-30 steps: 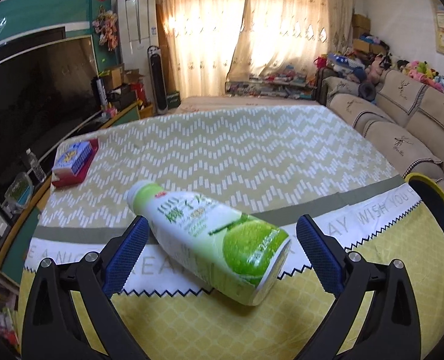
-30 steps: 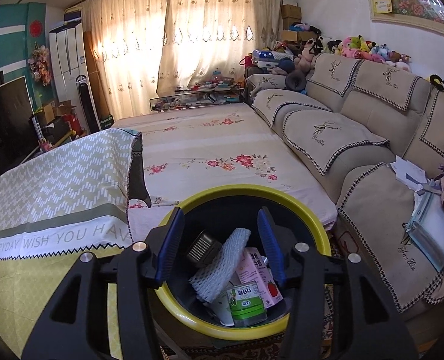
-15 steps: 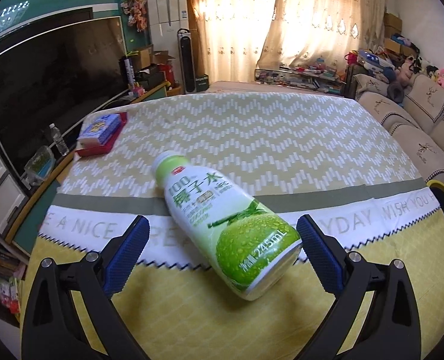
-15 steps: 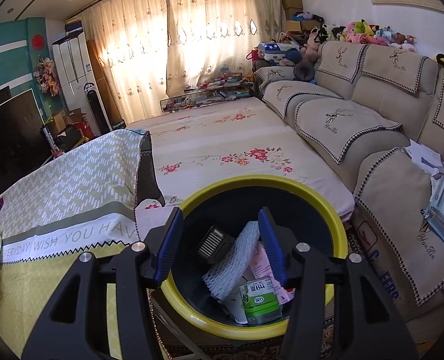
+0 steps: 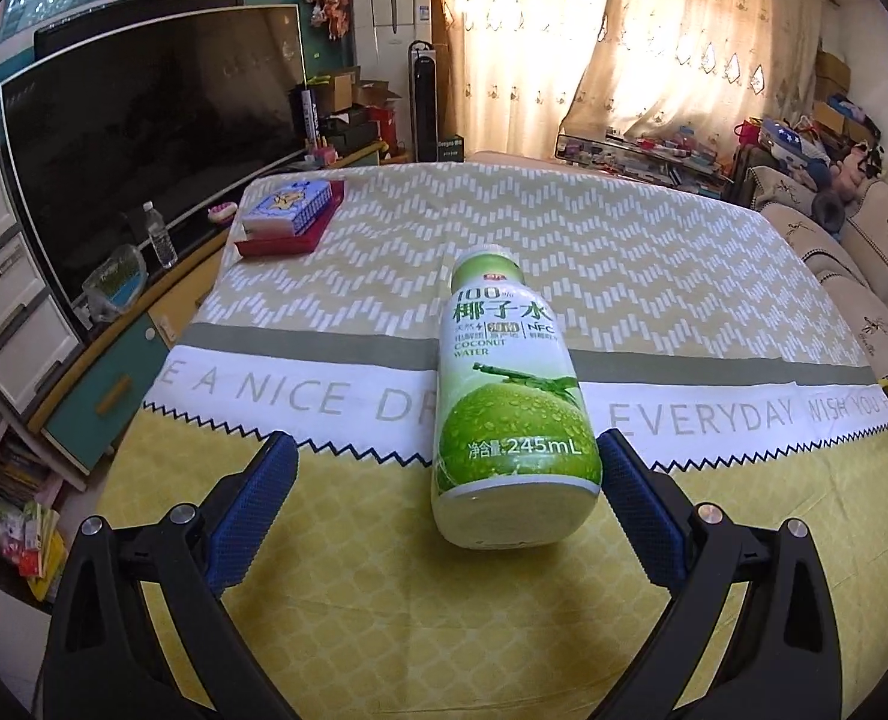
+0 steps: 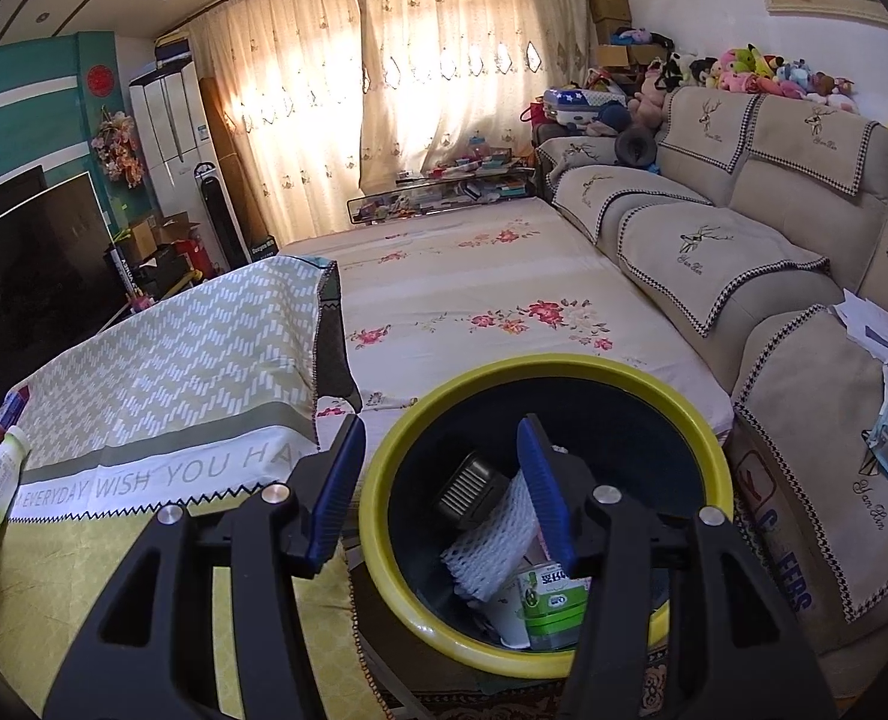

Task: Collect trash
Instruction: 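Grasp the green coconut-water bottle with the left tool and lift it, then carry the bottle over the yellow bin and open the left tool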

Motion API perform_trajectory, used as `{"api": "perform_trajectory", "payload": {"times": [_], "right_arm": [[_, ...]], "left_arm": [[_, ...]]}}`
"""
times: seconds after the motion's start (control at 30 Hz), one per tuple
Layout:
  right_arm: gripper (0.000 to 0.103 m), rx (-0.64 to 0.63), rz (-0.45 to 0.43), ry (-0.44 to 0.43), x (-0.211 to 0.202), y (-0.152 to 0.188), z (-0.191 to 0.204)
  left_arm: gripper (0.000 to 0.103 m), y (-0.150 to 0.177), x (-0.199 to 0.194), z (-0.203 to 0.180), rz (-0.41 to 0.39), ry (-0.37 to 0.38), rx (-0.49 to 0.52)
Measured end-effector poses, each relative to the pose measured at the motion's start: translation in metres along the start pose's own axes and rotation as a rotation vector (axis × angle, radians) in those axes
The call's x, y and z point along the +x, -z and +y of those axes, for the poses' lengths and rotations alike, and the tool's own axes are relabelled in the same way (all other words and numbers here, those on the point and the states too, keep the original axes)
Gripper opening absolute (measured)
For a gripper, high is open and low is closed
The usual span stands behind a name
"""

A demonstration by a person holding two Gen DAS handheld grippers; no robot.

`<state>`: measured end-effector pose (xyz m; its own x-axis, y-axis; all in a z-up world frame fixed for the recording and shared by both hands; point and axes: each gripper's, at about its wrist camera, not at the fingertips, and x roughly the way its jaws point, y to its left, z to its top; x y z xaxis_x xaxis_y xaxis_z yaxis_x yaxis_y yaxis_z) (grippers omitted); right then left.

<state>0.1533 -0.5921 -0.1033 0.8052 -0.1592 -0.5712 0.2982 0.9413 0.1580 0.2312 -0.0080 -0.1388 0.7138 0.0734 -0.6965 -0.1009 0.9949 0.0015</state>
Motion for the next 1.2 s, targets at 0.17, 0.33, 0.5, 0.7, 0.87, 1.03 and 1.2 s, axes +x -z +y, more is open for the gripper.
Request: {"api": "perform_trajectory", "payload": {"times": [0.17,0.33,0.5,0.7,0.87,1.03,1.2], "right_arm": [[0.051,0.003,-0.001,-0.005,-0.001,-0.001,0.0],[0.051,0.003,0.005,-0.013,-0.001,0.0,-0.001],[0.051,0.007,0.006,-0.016,0.0,-0.001,-0.003],[0.051,0.014,0.004,-0.018,-0.001,0.0,-0.006],[0.051,0.013,0.007,-0.026,0.0,0.001,-0.005],[0.051,0.009,0.011,-0.031,0.002,0.002,-0.004],[0.051,0.01,0.011,-0.028,0.002,0.003,-0.004]], "left_arm": [[0.096,-0.002,0.005,-0.003,0.011,0.007,-0.008],[0.091,-0.003,0.018,-0.008,0.073,-0.002,0.012],[0.064,-0.003,0.018,-0.005,0.072,0.017,-0.007],[0.057,-0.006,-0.014,-0.014,-0.093,-0.042,0.067],[0.056,-0.021,-0.042,-0.014,-0.212,-0.039,0.095],[0.054,-0.033,-0.053,-0.012,-0.257,-0.031,0.122],[0.054,-0.045,-0.043,-0.006,-0.23,0.002,0.113]]}}
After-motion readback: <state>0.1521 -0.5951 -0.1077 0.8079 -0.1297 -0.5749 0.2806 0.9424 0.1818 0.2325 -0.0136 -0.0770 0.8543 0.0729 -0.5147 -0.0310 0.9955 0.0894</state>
